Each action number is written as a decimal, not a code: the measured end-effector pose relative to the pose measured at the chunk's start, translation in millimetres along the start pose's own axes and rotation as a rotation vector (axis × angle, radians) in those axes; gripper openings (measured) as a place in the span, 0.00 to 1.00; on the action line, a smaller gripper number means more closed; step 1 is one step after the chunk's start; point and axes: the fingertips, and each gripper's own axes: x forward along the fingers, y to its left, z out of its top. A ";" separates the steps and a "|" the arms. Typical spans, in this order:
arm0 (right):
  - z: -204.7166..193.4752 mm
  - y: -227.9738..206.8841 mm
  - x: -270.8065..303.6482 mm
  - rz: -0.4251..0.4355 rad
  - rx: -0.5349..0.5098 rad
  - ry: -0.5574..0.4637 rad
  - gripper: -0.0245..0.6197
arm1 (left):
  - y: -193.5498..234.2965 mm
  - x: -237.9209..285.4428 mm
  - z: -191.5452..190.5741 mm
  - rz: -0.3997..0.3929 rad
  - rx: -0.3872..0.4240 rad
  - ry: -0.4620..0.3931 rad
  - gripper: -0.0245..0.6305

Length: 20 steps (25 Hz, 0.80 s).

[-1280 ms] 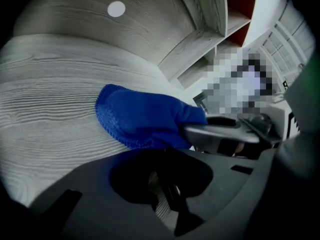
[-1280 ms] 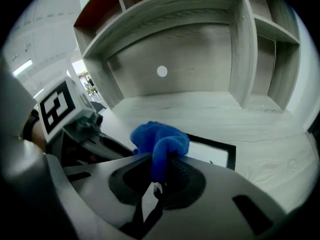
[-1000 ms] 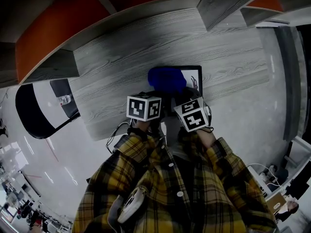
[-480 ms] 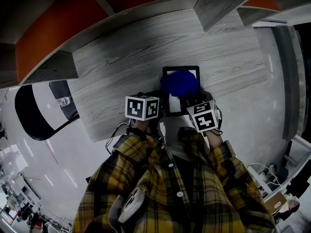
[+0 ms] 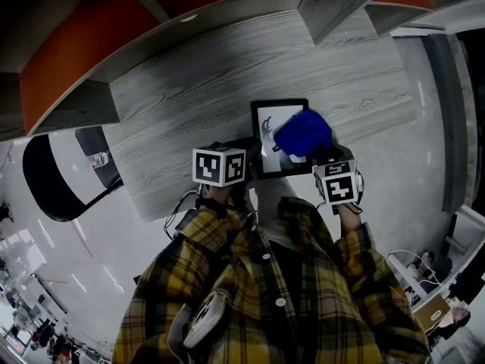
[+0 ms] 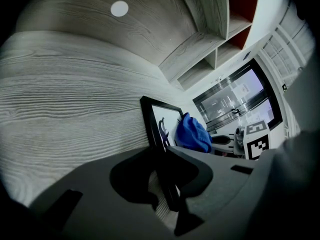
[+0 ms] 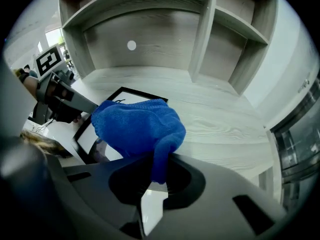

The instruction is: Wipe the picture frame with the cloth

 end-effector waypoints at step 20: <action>40.6 156.4 -49.8 0.629 0.217 -0.093 0.10 | -1.6 0.2 0.3 -0.006 -0.015 0.000 0.16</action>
